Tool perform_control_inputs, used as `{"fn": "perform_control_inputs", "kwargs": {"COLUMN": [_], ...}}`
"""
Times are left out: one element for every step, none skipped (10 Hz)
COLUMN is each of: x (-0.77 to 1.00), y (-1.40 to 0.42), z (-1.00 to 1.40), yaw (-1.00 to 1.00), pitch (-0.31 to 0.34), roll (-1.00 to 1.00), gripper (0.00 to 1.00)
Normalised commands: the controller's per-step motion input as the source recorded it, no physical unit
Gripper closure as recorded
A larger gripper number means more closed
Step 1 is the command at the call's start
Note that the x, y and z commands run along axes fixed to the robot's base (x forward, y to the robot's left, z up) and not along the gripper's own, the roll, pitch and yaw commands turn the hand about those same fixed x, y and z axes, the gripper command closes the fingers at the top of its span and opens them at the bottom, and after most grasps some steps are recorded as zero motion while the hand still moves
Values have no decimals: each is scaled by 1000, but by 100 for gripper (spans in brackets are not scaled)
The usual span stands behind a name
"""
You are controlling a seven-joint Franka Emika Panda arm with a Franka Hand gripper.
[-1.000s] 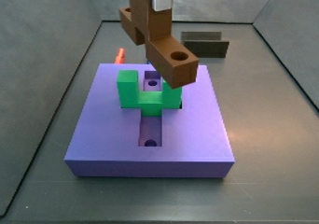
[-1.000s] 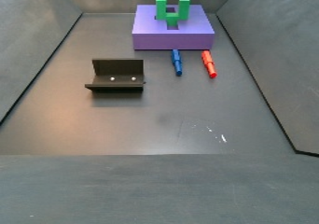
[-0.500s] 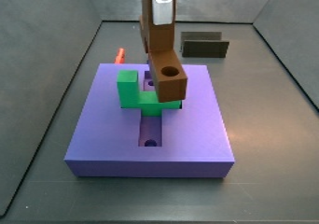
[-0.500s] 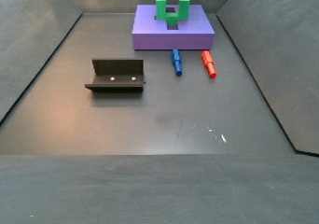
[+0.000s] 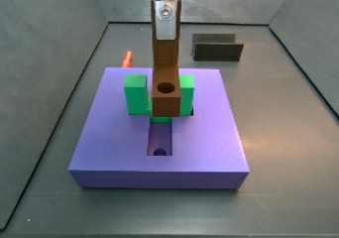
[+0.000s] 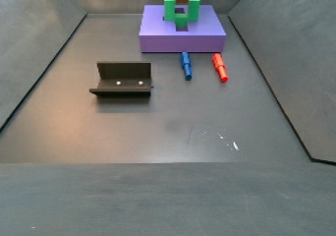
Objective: Pick up the brown object. Move up. Move to above the board. Insert the brown object.
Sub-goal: Insert the brown object.
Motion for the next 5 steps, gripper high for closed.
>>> {"fn": "perform_control_inputs", "kwargs": {"x": [0, 0, 0, 0, 0], "y": [-11, -26, -34, -14, 0], "z": [-117, -191, -231, -191, -189], "yaw": [-226, -191, -134, -26, 0], "pitch": [19, 1, 0, 0, 0], "roll": [50, 44, 0, 0, 0], "gripper": [100, 100, 100, 100, 100]}}
